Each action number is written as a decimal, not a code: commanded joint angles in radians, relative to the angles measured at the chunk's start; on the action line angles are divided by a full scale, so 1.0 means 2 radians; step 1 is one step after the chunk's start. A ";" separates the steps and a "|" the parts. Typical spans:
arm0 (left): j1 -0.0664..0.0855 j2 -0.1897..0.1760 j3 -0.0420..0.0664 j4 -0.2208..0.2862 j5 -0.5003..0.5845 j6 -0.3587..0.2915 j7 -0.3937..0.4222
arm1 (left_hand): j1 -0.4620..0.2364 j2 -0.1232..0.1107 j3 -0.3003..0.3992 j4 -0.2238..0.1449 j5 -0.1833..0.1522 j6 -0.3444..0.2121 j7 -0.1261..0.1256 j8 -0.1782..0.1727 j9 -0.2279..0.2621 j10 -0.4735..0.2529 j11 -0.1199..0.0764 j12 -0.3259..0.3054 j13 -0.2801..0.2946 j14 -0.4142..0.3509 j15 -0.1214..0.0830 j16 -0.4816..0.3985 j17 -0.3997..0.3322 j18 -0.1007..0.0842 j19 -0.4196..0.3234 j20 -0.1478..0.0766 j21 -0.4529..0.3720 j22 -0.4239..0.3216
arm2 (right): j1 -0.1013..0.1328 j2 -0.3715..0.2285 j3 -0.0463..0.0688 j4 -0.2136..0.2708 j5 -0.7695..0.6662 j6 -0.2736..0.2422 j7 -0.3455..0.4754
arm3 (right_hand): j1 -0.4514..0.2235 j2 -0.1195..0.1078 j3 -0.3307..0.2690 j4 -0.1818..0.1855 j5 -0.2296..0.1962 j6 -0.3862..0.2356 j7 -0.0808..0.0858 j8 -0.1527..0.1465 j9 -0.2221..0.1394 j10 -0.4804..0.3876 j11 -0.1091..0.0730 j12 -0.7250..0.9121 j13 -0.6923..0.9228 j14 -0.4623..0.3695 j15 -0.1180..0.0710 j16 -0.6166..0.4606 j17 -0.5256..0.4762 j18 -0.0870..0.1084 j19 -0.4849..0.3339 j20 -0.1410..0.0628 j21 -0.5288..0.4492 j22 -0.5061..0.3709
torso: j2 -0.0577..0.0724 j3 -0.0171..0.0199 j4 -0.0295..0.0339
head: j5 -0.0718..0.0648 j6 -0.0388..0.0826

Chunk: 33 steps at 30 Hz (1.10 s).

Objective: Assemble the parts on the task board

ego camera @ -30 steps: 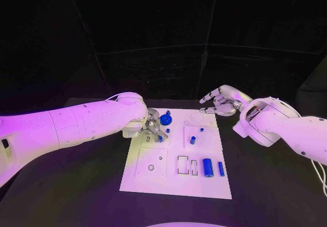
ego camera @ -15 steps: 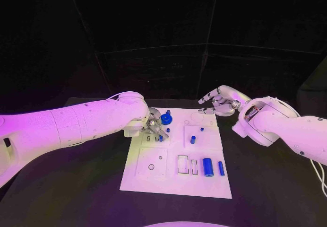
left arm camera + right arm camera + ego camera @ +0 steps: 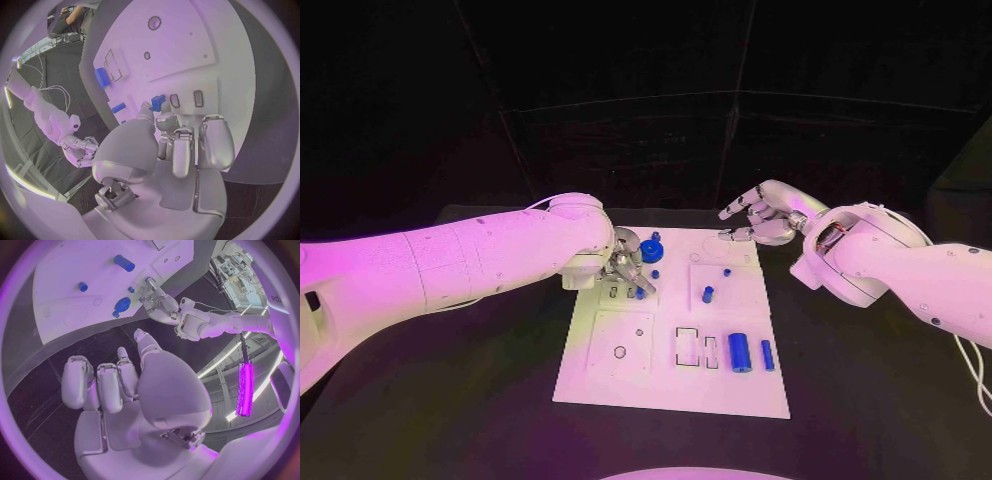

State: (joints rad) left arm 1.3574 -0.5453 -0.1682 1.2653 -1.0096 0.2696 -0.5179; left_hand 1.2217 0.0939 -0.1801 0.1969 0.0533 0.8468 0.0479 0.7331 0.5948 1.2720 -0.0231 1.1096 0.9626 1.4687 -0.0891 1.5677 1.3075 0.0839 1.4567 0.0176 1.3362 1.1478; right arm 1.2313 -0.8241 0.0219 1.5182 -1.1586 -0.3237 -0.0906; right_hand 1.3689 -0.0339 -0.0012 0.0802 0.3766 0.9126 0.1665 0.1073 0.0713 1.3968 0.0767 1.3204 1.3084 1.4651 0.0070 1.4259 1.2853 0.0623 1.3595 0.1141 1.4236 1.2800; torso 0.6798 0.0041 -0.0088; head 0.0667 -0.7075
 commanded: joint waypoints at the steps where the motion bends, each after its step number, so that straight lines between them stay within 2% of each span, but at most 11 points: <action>1: 0.001 0.000 0.000 0.001 0.009 0.004 0.007 | 0.011 0.004 0.004 -0.008 -0.002 -0.004 0.000 0.002 0.000 -0.004 -0.001 -0.002 -0.001 0.051 0.000 0.002 0.132 -0.002 -0.004 0.000 -0.002 0.000 | 0.001 0.001 0.000 0.000 -0.003 0.004 0.000 | -0.002 0.001 -0.002 0.002 0.003 -0.001 -0.001 0.003 -0.001 -0.004 0.000 -0.002 0.006 0.021 -0.003 -0.003 -0.001 0.004 -0.004 -0.001 -0.002 -0.001 | 0.000 0.0001 0.0003 | 0.000 0.000; 6: 0.001 0.000 0.000 0.001 0.012 0.004 0.007 | 0.050 0.025 0.033 -0.034 -0.002 -0.007 -0.004 -0.002 -0.002 -0.006 -0.004 -0.003 -0.003 0.051 -0.002 0.002 0.132 -0.002 -0.005 -0.001 -0.004 -0.002 | 0.001 0.002 0.000 -0.001 -0.003 0.006 -0.001 | -0.001 0.001 -0.002 0.002 0.004 -0.001 -0.001 0.003 -0.001 -0.004 0.000 -0.002 0.007 0.021 -0.003 -0.003 -0.001 0.004 -0.004 -0.001 -0.002 -0.001 | 0.000 0.0001 -0.0002 | -0.001 0.000; 12: 0.001 -0.001 0.000 0.002 0.020 0.004 0.006 | 0.084 0.035 0.075 -0.062 0.000 -0.013 -0.005 -0.014 -0.010 -0.012 -0.006 -0.009 -0.009 0.051 -0.004 0.002 0.132 -0.001 -0.007 -0.003 -0.007 -0.007 | 0.001 0.003 0.000 -0.003 -0.003 0.006 -0.001 | -0.001 0.001 -0.002 0.001 0.005 -0.001 -0.001 0.003 -0.001 -0.005 0.000 -0.002 0.006 0.021 -0.003 -0.004 -0.001 0.004 -0.004 -0.001 -0.002 -0.001 | 0.000 0.0001 0.0000 | -0.001 0.000; 14: 0.001 -0.001 0.000 0.003 0.024 0.003 0.006 | 0.098 0.035 0.104 -0.078 0.011 -0.017 -0.005 -0.022 -0.015 -0.015 -0.005 -0.013 -0.013 0.051 -0.004 0.002 0.132 0.000 -0.007 -0.003 -0.009 -0.008 | 0.001 0.003 0.000 -0.003 -0.003 0.007 -0.001 | -0.001 0.001 -0.002 0.001 0.005 -0.001 -0.001 0.003 -0.001 -0.005 0.000 -0.002 0.006 0.021 -0.003 -0.004 -0.001 0.004 -0.004 -0.001 -0.002 -0.001 | 0.000 0.0000 0.0002 | -0.001 -0.001; 18: 0.001 -0.003 0.000 0.005 0.033 0.003 0.007 | 0.088 0.014 0.171 -0.096 0.029 -0.019 0.001 -0.028 -0.021 -0.016 -0.003 -0.019 -0.020 0.051 0.000 0.002 0.132 0.000 -0.008 -0.001 -0.011 -0.010 | 0.001 0.004 0.000 -0.004 -0.003 0.007 -0.001 | 0.000 0.001 -0.002 0.001 0.006 -0.001 -0.001 0.003 -0.001 -0.004 0.000 -0.002 0.006 0.021 -0.003 -0.004 -0.001 0.004 -0.004 -0.001 -0.003 -0.002 | 0.000 0.0001 0.0005 | -0.001 -0.001; 20: 0.001 -0.004 0.000 0.006 0.035 0.002 0.008 | 0.057 -0.012 0.240 -0.103 0.032 -0.017 0.002 -0.027 -0.021 -0.014 -0.001 -0.020 -0.024 0.051 0.005 0.002 0.132 0.002 -0.008 -0.002 -0.012 -0.010 | 0.001 0.004 0.000 -0.005 -0.003 0.007 -0.001 | 0.000 0.001 -0.002 0.001 0.006 -0.001 -0.001 0.003 -0.001 -0.004 0.000 -0.002 0.006 0.021 -0.003 -0.004 -0.001 0.004 -0.004 -0.001 -0.003 -0.002 | 0.000 0.0002 0.0006 | -0.001 -0.001; 22: 0.001 -0.006 0.000 0.008 0.037 0.000 0.010 | 0.046 -0.024 0.270 -0.107 0.032 -0.017 0.002 -0.025 -0.020 -0.014 -0.001 -0.020 -0.025 0.051 0.002 0.002 0.132 0.001 -0.008 0.001 -0.013 -0.011 | 0.001 0.005 0.000 -0.005 -0.003 0.007 0.000 | 0.000 0.001 -0.002 0.001 0.006 -0.001 -0.001 0.003 -0.001 -0.004 0.000 -0.002 0.006 0.021 -0.003 -0.004 -0.001 0.004 -0.004 -0.001 -0.003 -0.002 | 0.000 0.0001 0.0008 | -0.001 -0.001; 24: 0.001 -0.008 0.000 0.011 0.039 -0.004 0.012 | 0.017 -0.045 0.327 -0.112 0.031 -0.016 0.008 -0.019 -0.017 -0.010 -0.003 -0.018 -0.027 0.051 0.002 0.002 0.132 0.000 -0.008 0.003 -0.013 -0.010 | 0.001 0.005 0.000 -0.005 -0.003 0.007 0.000 | 0.000 0.001 -0.002 0.001 0.006 -0.001 -0.001 0.003 -0.001 -0.004 0.000 -0.002 0.006 0.021 -0.003 -0.004 -0.001 0.004 -0.004 -0.001 -0.003 -0.002 | 0.000 0.0001 0.0011 | -0.001 -0.001; 25: 0.001 -0.009 0.000 0.012 0.040 -0.006 0.013 | 0.014 -0.048 0.337 -0.114 0.031 -0.017 0.003 -0.018 -0.016 -0.010 0.000 -0.017 -0.027 0.051 0.003 0.002 0.132 0.000 -0.007 0.002 -0.013 -0.010 | 0.001 0.005 0.000 -0.005 -0.003 0.007 0.000 | 0.000 0.001 -0.002 0.001 0.006 -0.001 -0.001 0.003 -0.001 -0.004 0.000 -0.002 0.006 0.021 -0.003 -0.004 -0.001 0.004 -0.004 -0.001 -0.003 -0.002 | 0.000 0.0001 0.0009 | 0.000 -0.001; 26: 0.001 -0.011 0.000 0.015 0.043 -0.010 0.015 | -0.006 -0.062 0.379 -0.119 0.030 -0.017 0.003 -0.011 -0.012 -0.007 -0.001 -0.015 -0.028 0.051 0.003 0.002 0.132 0.001 -0.007 0.002 -0.013 -0.009 | 0.001 0.005 0.000 -0.005 -0.003 0.007 0.000 | 0.000 0.001 -0.002 0.001 0.006 -0.001 -0.001 0.003 -0.001 -0.004 0.000 -0.002 0.006 0.021 -0.003 -0.004 -0.001 0.004 -0.004 -0.001 -0.003 -0.002 | 0.000 0.0002 0.0010 | 0.000 -0.001; 33: 0.000 -0.029 0.000 0.033 0.048 -0.039 0.021 | -0.024 -0.073 0.413 -0.126 0.030 -0.019 0.002 -0.004 -0.006 -0.003 0.000 -0.011 -0.027 0.051 0.002 0.002 0.132 0.001 -0.007 0.002 -0.014 -0.009 | 0.001 0.005 0.000 -0.006 -0.003 0.007 0.000 | 0.000 0.001 -0.002 0.001 0.007 -0.001 -0.001 0.003 -0.001 -0.005 0.000 -0.002 0.006 0.021 -0.003 -0.004 -0.001 0.004 -0.004 -0.001 -0.003 -0.002 | 0.001 0.0002 -0.0001 | 0.002 0.000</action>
State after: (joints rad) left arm 1.3574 -0.5973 -0.1682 1.3225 -0.9330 0.2408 -0.4991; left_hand 1.1811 -0.0512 0.4741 0.1113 0.1163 0.8160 0.0572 0.7213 0.5810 1.2585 -0.0238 1.0842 0.9089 1.4653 -0.0890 1.5677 1.3075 0.0840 1.4439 0.0163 1.3127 1.1294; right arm 1.2313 -0.8141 0.0218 1.5058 -1.1607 -0.3133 -0.0936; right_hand 1.3689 -0.0339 -0.0011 0.0802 0.3861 0.9125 0.1665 0.1072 0.0715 1.3969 0.0767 1.3204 1.3084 1.4651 0.0070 1.4222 1.2834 0.0622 1.3596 0.1141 1.4237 1.2772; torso 0.6798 0.0044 -0.0070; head 0.0701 -0.7085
